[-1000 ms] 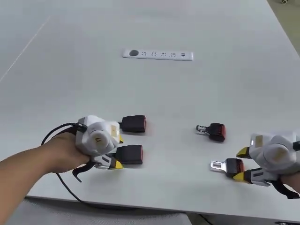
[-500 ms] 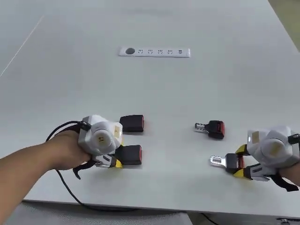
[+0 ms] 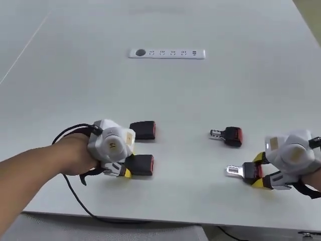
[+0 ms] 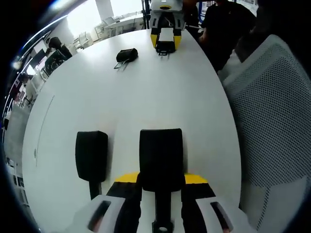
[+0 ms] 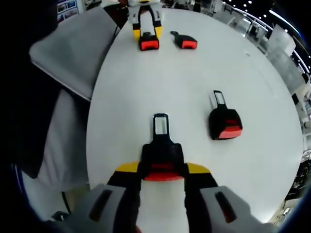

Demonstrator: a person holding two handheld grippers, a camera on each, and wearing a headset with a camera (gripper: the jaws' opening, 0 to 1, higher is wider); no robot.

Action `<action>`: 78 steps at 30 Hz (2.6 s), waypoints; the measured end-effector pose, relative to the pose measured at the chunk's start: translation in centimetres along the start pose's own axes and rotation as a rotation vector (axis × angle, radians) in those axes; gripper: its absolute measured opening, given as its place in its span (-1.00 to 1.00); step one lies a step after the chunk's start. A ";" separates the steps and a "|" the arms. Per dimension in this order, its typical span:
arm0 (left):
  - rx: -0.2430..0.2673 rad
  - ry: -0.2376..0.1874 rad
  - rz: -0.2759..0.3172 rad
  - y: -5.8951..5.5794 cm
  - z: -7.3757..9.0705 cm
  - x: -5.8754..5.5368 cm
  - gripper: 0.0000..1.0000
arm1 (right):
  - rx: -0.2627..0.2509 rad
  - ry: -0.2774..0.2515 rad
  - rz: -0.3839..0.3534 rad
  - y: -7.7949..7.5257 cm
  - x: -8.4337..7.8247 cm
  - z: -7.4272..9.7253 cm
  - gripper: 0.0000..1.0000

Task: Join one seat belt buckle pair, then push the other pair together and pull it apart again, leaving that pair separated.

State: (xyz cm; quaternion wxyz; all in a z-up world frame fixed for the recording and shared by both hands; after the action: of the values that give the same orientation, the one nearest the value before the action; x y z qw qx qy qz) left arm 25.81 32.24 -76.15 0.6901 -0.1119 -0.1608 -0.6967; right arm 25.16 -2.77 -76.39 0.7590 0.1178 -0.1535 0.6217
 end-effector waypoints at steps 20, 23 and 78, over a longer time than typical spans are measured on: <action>-0.022 0.038 -0.007 0.1 -0.2 0.3 -0.35 | -0.006 0.000 -0.014 0.0 0.0 0.0 -0.32; -0.027 0.043 -0.014 0.2 -0.2 0.3 -0.35 | -0.005 -0.002 -0.013 0.0 -0.1 0.0 -0.32; -0.044 0.073 -0.020 0.2 -0.3 0.6 -0.36 | -0.022 -0.227 0.022 3.2 13.6 -5.8 -0.33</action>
State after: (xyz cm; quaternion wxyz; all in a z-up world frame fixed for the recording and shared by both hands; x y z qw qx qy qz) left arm 26.03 31.59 -76.19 0.6860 -0.1000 -0.1214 -0.7104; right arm 24.92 12.33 -76.68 0.7311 0.1772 -0.2464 0.6110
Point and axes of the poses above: the centre of the closed fingertips' face, and the gripper's own axes: z roughly backward along the fingers, y roughly to its left, x roughly out of its top, the point moved 7 cm from there along z, roughly backward along the fingers, and after that the axes turned 4 degrees about -z, right-handed, at the moved point
